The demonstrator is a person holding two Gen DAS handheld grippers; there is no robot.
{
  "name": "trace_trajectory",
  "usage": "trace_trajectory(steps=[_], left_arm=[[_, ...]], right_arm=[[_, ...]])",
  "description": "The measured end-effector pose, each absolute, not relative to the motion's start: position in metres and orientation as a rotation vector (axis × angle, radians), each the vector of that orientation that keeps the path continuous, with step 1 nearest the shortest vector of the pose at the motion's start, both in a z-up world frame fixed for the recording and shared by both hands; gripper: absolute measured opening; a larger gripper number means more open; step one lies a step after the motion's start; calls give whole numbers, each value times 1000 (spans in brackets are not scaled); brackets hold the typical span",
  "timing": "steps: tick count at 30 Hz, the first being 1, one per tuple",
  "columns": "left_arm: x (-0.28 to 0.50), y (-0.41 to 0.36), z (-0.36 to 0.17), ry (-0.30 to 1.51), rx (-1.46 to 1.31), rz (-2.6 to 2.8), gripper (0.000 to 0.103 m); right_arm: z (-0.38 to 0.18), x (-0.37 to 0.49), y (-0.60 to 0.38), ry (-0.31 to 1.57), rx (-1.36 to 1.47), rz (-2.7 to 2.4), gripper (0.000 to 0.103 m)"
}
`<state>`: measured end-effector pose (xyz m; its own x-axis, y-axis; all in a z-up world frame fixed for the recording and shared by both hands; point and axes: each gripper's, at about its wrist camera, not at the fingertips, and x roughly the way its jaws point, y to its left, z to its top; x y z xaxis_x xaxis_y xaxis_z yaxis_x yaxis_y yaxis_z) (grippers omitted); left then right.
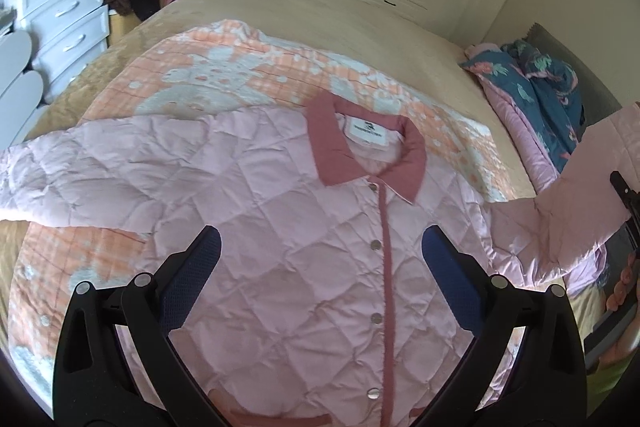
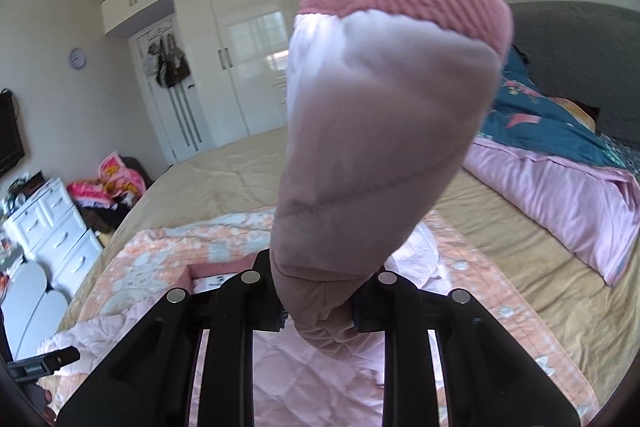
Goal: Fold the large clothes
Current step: 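Lift the sleeve with the right tool and fold it across the jacket body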
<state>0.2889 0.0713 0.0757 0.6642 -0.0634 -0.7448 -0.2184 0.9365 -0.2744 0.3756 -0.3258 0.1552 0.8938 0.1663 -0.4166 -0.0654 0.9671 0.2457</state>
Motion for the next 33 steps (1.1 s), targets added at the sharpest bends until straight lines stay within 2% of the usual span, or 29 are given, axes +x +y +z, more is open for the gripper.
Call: trace_trajectory(steps=[20, 33], left_arm=[[284, 135, 59, 810, -512, 52, 94], [278, 159, 53, 753, -609, 29, 94]], right_arm=[[135, 391, -193, 500, 142, 295, 21], [92, 399, -123, 561, 59, 371, 21]])
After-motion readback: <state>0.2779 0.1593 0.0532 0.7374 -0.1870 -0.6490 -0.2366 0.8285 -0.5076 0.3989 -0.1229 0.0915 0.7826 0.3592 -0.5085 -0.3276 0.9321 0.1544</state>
